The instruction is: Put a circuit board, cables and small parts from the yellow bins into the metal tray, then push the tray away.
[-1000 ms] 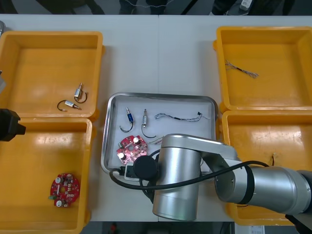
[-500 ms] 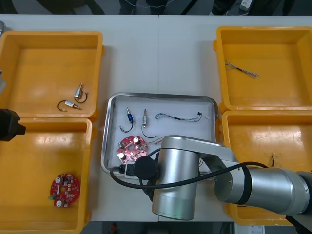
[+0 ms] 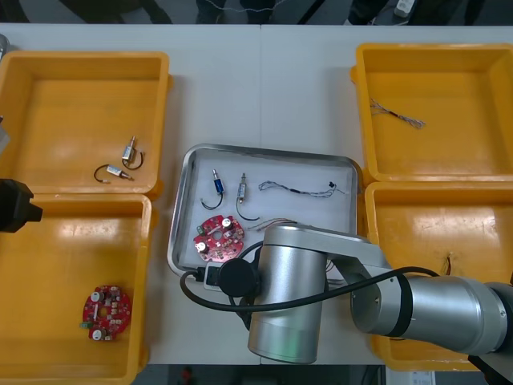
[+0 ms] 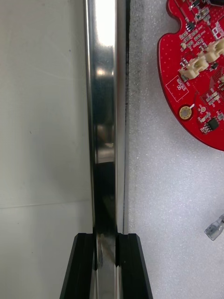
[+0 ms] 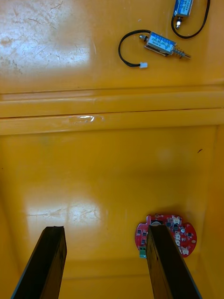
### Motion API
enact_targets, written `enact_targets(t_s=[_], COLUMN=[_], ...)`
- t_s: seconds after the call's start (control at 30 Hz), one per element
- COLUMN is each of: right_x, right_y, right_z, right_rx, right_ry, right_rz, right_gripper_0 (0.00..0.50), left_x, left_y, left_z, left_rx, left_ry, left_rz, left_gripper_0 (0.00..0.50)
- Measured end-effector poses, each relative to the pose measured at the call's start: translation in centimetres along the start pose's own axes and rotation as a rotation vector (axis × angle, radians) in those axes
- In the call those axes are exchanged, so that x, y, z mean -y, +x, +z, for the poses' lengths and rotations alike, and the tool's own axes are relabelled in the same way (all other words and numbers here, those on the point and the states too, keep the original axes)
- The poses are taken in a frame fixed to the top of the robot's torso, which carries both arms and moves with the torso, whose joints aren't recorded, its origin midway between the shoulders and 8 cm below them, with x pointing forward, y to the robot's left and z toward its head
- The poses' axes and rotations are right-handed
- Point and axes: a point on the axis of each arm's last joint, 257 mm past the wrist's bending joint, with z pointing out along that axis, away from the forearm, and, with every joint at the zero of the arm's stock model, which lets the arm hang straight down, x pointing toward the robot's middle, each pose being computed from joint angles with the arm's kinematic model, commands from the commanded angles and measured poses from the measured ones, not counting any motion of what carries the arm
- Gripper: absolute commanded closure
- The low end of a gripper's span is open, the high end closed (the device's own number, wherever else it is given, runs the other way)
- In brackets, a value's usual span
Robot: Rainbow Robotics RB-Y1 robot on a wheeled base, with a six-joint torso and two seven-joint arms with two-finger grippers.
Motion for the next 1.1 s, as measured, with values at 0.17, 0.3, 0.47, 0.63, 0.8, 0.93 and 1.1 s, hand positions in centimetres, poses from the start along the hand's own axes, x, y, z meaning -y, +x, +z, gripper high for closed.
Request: enact_targets(t_s=[0.17, 0.3, 0.47, 0.63, 0.8, 0.93, 1.1], right_x=[0.1, 0.1, 0.4, 0.8, 1.1, 1.6, 2.7], right_y=[0.0, 0.0, -0.1, -0.5, -0.9, -1.1, -1.0], right_z=[0.0, 0.0, -0.1, -0.3, -0.6, -0.8, -1.0], right_rx=[0.0, 0.0, 0.001, 0.001, -0.001, 0.001, -0.001], right_ry=[0.004, 0.005, 0.011, 0.033, 0.056, 0.067, 0.094], right_rz=[0.0, 0.0, -0.004, -0.04, -0.08, -0.085, -0.089], right_gripper_0=[0.457, 0.463, 0.47, 0.477, 0.48, 0.481, 0.484], left_x=[0.0, 0.0, 0.0, 0.0, 0.0, 0.0, 0.0], left_y=[0.0, 0.0, 0.0, 0.0, 0.0, 0.0, 0.0], left_z=[0.0, 0.0, 0.0, 0.0, 0.0, 0.0, 0.0], left_rx=[0.0, 0.0, 0.0, 0.0, 0.0, 0.0, 0.0], left_ry=[0.0, 0.0, 0.0, 0.0, 0.0, 0.0, 0.0], left_rz=[0.0, 0.0, 0.0, 0.0, 0.0, 0.0, 0.0], left_gripper_0=[0.0, 0.0, 0.0, 0.0, 0.0, 0.0, 0.0])
